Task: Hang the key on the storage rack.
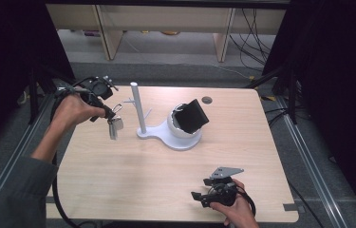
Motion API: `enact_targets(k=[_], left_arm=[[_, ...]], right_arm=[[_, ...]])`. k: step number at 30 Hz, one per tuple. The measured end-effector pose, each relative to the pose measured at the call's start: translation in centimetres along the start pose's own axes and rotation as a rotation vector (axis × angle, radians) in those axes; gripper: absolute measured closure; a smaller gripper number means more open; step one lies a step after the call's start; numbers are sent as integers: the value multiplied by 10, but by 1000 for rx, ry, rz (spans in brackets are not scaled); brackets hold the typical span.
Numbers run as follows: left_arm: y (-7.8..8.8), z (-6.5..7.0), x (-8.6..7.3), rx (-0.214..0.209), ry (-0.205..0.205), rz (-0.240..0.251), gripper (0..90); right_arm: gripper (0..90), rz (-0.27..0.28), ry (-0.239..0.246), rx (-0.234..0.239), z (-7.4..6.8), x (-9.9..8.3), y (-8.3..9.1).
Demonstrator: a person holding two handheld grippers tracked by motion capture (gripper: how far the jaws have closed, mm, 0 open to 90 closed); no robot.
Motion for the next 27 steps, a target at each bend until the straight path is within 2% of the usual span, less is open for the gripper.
enact_targets(k=[4, 6, 8, 9, 10, 11, 12, 14, 15, 16, 17, 20, 21, 23, 27], left_arm=[[1, -5, 6, 6, 9, 0, 752], [0, -6, 10, 5, 31, 23, 752], [-1, -9, 11, 8, 24, 18, 752], [-1, -7, 11, 0, 48, 15, 752], [-2, -9, 12, 1, 28, 16, 752], [-3, -9, 14, 6, 33, 27, 752], [-4, -9, 14, -1, 30, 19, 752], [-7, -10, 17, 5, 48, 27, 752], [-9, -11, 17, 3, 44, 17, 752], [-10, -9, 16, 2, 66, 11, 752], [-12, -10, 18, 5, 41, 13, 752], [-15, -9, 20, 4, 39, 9, 752], [-16, -7, 19, -1, 60, 1, 752], [-18, -10, 21, 5, 38, 3, 752], [-21, -11, 22, 6, 51, 6, 752]], right_arm=[[278, -2, 11, -4, 1, -1, -1], [279, 0, 9, -3, 0, 0, -1], [279, -2, 10, -1, 0, 0, -1], [279, -3, 2, 1, 0, -1, 0], [279, -5, 1, 4, 0, -1, 0], [279, 1, -2, 8, 0, 0, 0], [279, -7, -16, 5, -1, -1, 0], [279, -4, 4, 6, 0, 0, 0], [279, 1, 10, 2, 0, 0, 0], [279, 0, 7, 4, 0, 0, 0], [279, 2, 10, 3, 0, 0, 0], [278, -6, 1, 2, 0, -1, 0], [278, -4, 1, 9, 0, 0, 0], [278, -1, 4, 1, 0, 0, 0], [278, -3, 6, 9, 0, 0, 0]])
Point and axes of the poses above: each handheld gripper's, and its own axes: y roughly backward along the jaws, x roughly out of its top, z roughly to its right, the point moved 10 cm from there along -y, roughly forward along the jaws, and after that the axes turned 3 degrees about -x, right-handed, at the moved point
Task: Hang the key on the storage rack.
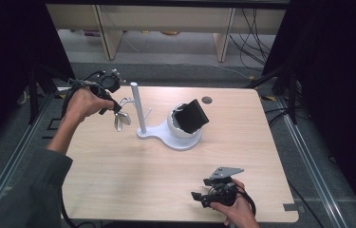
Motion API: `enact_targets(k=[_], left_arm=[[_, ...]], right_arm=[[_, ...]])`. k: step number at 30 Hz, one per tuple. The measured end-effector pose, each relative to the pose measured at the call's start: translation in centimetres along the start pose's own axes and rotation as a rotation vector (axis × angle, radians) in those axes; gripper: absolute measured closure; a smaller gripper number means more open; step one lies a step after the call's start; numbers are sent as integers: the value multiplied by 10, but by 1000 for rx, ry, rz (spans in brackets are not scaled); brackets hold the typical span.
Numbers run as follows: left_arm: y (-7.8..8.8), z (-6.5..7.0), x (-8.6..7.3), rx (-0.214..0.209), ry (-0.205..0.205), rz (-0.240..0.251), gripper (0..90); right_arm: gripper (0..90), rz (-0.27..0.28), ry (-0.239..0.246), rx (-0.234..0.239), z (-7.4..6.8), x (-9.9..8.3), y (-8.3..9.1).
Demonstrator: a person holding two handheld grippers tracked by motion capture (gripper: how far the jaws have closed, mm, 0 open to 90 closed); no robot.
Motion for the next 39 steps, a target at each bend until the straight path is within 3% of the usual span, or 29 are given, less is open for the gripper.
enact_targets(k=[28, 30, 39], left_arm=[[-27, 3, 8, -8, -3, 11, 746], [-27, 2, 8, -8, -4, 15, 785], [-23, 1, 2, -8, 2, 18, 728]], right_arm=[[278, 3, 6, -2, 1, 0, -1], [279, 0, 7, -2, 1, -1, -1], [279, 2, 7, -5, 1, 0, -1]])
Point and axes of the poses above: each handheld gripper's, and its own axes: y roughly backward along the jaws, x roughly out of its top, z roughly to its right, the point moved 10 cm from there along -y, roughly forward along the jaws, and after that the axes turned 3 degrees about -x, right-handed, at the moved point
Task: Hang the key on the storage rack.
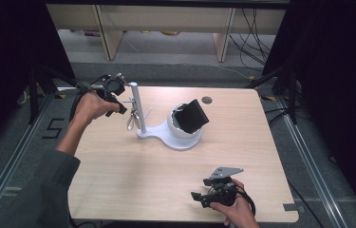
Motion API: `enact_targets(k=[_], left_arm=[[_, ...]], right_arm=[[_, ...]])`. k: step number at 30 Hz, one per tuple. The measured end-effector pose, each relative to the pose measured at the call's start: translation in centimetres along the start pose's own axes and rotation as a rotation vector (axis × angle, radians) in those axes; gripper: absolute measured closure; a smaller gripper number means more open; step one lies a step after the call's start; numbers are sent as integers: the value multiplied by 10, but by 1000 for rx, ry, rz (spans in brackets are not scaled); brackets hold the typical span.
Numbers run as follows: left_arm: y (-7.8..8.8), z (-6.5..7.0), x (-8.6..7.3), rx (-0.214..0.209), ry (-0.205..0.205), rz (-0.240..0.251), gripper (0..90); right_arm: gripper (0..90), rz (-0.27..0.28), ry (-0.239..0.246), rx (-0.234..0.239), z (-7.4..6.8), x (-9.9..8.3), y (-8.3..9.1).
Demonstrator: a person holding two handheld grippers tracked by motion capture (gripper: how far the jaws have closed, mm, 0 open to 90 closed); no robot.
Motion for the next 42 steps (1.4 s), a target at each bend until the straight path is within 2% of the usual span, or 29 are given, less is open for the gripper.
enact_targets(k=[6, 9, 13, 16, 18, 21, 23, 27, 29, 35, 36, 37, 42], left_arm=[[4, 0, -4, -9, 4, 9, 680], [4, 3, -4, -12, 20, 30, 648], [4, 8, -8, -30, 29, 36, 574], [5, 11, -11, -12, 21, 38, 472], [7, 16, -15, -42, 21, 42, 451], [8, 16, -20, -30, 28, 62, 406], [9, 19, -24, -54, 31, 63, 389], [7, 15, -29, -53, 34, 70, 353], [6, 17, -33, -71, 43, 74, 347], [8, 25, -41, -82, 36, 105, 306], [8, 28, -44, -96, 55, 103, 296], [7, 27, -44, -85, 34, 117, 290], [3, 37, -55, -108, 22, 135, 260]], right_arm=[[279, 0, -4, 0, 0, 0, 1], [279, 4, -9, -4, 0, 0, 1], [279, 0, -15, -4, 0, 0, 1], [279, 7, -8, -4, 0, 1, 1], [279, 11, -4, -10, 1, 1, 2], [279, 18, -8, -13, 1, 2, 2], [279, 14, -9, -9, 2, 1, 1], [279, 14, -15, -6, 3, 2, 1], [279, 13, -14, -3, 2, 2, 1], [279, 18, -5, -6, 4, 3, 0], [279, 17, -4, -5, 3, 3, 0], [279, 15, -2, -2, 3, 3, 0], [279, 19, -1, -4, 3, 3, 1]])
Point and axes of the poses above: each handheld gripper's, and its own axes: y roughly backward along the jaws, x roughly out of its top, z roughly to its right, the point moved 10 cm from there along -y, roughly forward along the jaws, and after that the axes turned 3 degrees about -x, right-handed, at the moved point
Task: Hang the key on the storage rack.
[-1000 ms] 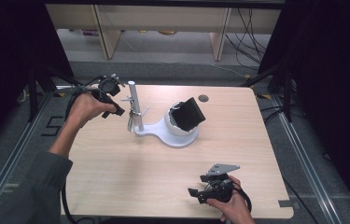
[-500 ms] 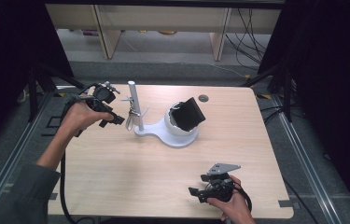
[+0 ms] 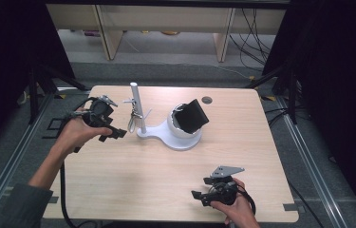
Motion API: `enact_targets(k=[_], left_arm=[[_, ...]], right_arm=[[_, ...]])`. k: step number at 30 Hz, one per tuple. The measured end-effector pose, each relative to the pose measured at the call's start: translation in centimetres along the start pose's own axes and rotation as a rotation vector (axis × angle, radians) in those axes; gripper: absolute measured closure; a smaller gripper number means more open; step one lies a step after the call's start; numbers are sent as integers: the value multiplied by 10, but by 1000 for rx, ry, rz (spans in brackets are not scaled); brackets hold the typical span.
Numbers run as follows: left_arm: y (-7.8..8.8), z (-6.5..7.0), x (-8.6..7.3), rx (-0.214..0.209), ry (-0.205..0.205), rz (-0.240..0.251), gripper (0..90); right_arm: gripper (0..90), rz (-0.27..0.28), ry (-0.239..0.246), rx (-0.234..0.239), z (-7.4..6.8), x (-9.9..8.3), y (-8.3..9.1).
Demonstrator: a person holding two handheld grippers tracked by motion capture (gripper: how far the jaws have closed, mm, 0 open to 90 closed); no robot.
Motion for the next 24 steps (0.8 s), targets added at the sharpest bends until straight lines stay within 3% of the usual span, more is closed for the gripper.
enact_targets(k=[8, 15, 17, 24], left_arm=[[-7, 9, -22, -25, 0, 11, 240], [-11, 22, -35, -50, 31, 30, 231], [-12, 26, -38, -63, 4, 35, 231], [-19, 42, -50, -87, -5, 58, 228]], right_arm=[[279, -7, -13, 0, 1, -1, -2], [279, -9, -9, -2, -2, -1, -2], [279, -7, -10, -4, -2, -1, -3], [279, -16, -20, 0, -1, -3, -4]])
Point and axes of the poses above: each handheld gripper's, and its own axes: y roughly backward along the jaws, x roughly out of its top, z roughly to its right, the point moved 10 cm from there along -y, roughly forward along the jaws, and after that the axes turned 3 degrees about -x, right-handed, at the moved point
